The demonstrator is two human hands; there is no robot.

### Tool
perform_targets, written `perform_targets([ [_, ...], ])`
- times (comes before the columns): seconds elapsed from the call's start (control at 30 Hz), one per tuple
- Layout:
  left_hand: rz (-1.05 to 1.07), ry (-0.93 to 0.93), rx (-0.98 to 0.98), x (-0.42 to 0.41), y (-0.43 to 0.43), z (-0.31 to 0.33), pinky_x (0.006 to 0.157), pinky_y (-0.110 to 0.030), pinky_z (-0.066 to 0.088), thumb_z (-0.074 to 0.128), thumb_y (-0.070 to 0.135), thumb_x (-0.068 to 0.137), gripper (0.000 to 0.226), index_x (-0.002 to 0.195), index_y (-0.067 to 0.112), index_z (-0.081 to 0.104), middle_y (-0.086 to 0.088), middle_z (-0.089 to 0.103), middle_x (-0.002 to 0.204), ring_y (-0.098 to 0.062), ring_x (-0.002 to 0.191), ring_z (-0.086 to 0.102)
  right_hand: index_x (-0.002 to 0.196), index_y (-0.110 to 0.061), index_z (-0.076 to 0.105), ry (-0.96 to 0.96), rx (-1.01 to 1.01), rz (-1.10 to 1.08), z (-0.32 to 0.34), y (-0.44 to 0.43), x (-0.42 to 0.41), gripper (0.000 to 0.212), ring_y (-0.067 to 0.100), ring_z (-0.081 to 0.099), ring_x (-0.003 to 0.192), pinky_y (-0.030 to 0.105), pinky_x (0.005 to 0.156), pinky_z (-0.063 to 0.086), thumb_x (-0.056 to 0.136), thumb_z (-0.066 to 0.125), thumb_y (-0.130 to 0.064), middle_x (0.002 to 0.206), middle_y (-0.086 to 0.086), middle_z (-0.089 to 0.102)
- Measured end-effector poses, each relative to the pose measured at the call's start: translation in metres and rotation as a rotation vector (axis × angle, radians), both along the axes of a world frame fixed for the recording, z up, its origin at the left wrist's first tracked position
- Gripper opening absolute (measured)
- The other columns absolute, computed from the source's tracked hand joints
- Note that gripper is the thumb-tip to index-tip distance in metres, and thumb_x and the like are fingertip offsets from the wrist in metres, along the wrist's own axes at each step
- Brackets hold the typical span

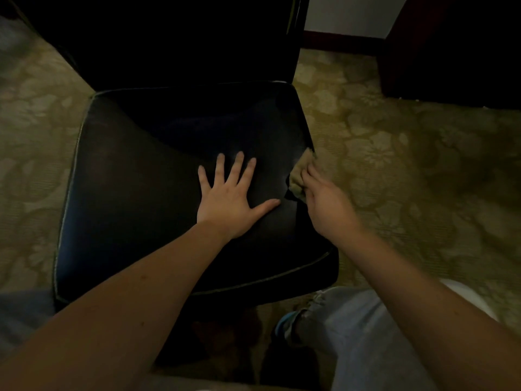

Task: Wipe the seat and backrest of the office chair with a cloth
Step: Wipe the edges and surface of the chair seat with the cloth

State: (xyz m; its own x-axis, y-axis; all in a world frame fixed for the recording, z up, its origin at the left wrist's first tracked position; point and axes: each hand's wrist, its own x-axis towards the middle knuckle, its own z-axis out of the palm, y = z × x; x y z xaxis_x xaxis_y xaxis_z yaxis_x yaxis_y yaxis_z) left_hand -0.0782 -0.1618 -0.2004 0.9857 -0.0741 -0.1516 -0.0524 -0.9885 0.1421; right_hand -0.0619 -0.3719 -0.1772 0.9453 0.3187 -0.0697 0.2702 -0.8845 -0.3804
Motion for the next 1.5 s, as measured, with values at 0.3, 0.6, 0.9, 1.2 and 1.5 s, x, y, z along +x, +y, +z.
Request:
perform_targets([
  [0.3, 0.007, -0.003, -0.014, 0.001, -0.002, 0.001, 0.122, -0.065, -0.007, 0.013, 0.093, 0.083, 0.101, 0.162, 0.034, -0.005, 0.004, -0.009, 0.171, -0.031, 0.156, -0.015, 0.148, -0.003, 0.037, 0.019, 0.035, -0.032, 0.000, 0.003, 0.024, 0.049, 0.021, 0.022, 0.148, 0.025, 0.120, 0.016, 0.099, 0.043, -0.005, 0.159, 0.011, 0.027],
  [0.6, 0.038, 0.003, -0.005, 0.003, -0.006, 0.001, 0.122, -0.064, -0.009, 0.012, 0.092, 0.083, 0.100, 0.162, 0.034, -0.007, 0.003, -0.011, 0.171, -0.031, 0.156, -0.016, 0.148, -0.005, 0.035, 0.025, 0.045, -0.083, 0.001, -0.005, -0.012, 0.054, 0.020, 0.026, 0.147, 0.019, 0.116, 0.016, 0.096, 0.046, 0.001, 0.158, 0.011, 0.029],
  [0.9, 0.020, -0.008, 0.016, 0.001, -0.004, -0.001, 0.121, -0.064, -0.007, 0.011, 0.092, 0.083, 0.100, 0.162, 0.034, -0.007, 0.003, -0.010, 0.171, -0.031, 0.156, -0.015, 0.146, -0.001, 0.038, 0.040, 0.122, -0.101, 0.006, 0.001, 0.000, 0.047, 0.022, 0.024, 0.147, 0.011, 0.109, 0.009, 0.100, 0.043, -0.003, 0.158, 0.011, 0.028],
  [1.2, 0.021, -0.002, -0.003, 0.001, -0.004, 0.002, 0.122, -0.063, -0.008, 0.011, 0.091, 0.083, 0.099, 0.162, 0.034, -0.006, 0.003, -0.010, 0.171, -0.030, 0.156, -0.015, 0.152, -0.007, 0.030, 0.165, 0.191, -0.085, 0.006, -0.015, -0.009, 0.056, 0.018, 0.019, 0.149, 0.017, 0.114, 0.012, 0.100, 0.051, -0.014, 0.162, 0.006, 0.021],
  [1.5, 0.019, -0.013, 0.011, 0.001, -0.005, 0.001, 0.122, -0.065, -0.004, 0.011, 0.091, 0.085, 0.098, 0.162, 0.033, -0.006, 0.003, -0.009, 0.172, -0.031, 0.156, -0.014, 0.123, -0.013, 0.056, -0.032, 0.272, -0.297, 0.000, -0.002, 0.001, 0.027, 0.026, 0.066, 0.100, 0.043, 0.086, 0.055, 0.097, 0.054, -0.015, 0.111, 0.010, 0.069],
])
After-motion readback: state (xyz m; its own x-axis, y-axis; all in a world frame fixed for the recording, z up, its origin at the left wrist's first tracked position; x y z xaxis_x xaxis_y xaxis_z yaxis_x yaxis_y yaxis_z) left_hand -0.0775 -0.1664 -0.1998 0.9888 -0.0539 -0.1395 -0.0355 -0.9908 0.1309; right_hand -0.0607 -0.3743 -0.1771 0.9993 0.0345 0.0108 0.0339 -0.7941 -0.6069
